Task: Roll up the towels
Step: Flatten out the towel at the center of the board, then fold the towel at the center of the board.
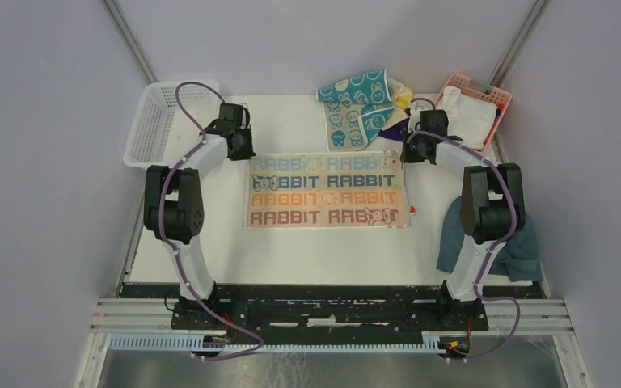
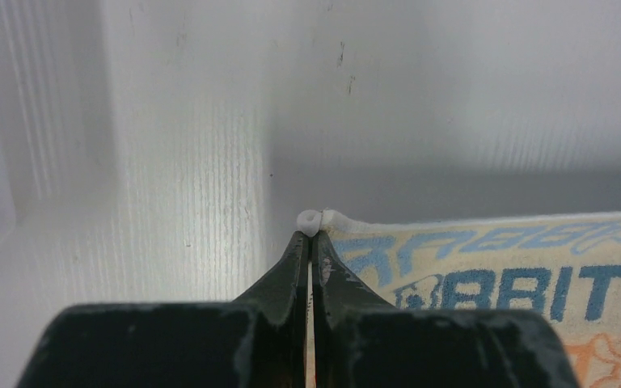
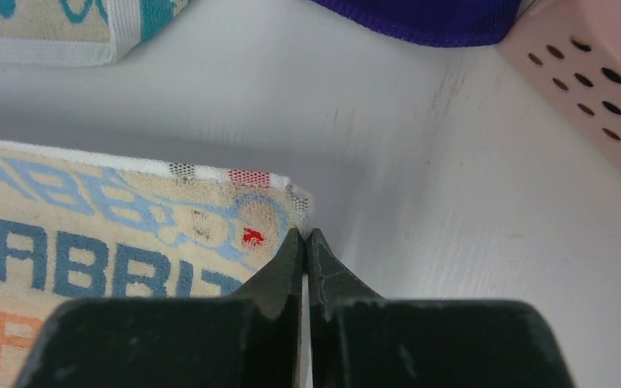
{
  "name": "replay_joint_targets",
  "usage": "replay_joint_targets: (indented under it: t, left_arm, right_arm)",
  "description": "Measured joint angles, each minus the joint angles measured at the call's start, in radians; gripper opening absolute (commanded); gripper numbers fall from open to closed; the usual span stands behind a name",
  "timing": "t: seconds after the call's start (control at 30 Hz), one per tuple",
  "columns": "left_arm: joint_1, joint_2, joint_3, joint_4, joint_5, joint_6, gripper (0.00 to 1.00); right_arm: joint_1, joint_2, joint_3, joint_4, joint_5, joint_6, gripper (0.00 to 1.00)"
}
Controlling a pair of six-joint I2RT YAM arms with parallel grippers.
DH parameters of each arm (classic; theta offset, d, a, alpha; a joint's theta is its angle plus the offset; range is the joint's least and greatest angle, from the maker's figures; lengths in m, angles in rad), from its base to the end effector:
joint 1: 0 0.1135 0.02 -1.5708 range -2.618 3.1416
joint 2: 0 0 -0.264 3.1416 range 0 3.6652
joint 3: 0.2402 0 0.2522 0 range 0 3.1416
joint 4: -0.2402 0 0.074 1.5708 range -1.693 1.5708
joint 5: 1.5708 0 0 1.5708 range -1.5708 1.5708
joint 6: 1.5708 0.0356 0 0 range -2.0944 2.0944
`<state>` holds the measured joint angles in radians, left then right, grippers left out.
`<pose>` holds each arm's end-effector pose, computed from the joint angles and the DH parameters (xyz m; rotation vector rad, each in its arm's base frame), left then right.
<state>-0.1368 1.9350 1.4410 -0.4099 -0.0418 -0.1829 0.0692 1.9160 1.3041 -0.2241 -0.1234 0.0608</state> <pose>0.4222 -0.0566 0.2108 -0.0750 2.4744 -0.0854 0.4163 0.0332 0.1892 -0.0674 2.4079 0.2087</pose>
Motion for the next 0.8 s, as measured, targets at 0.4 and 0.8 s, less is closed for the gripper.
replay_joint_targets:
  t: [0.4, 0.8]
  left_arm:
    - [0.002, -0.107, -0.109, -0.014, 0.021, -0.001, 0.03]
    - [0.002, -0.273, -0.209, -0.008, 0.022, -0.002, 0.03]
  right_arm:
    - [-0.002, -0.119, -0.170, 0.039, -0.038, -0.005, 0.04]
    - [-0.002, -0.303, -0.322, 0.150, -0.057, -0.002, 0.03]
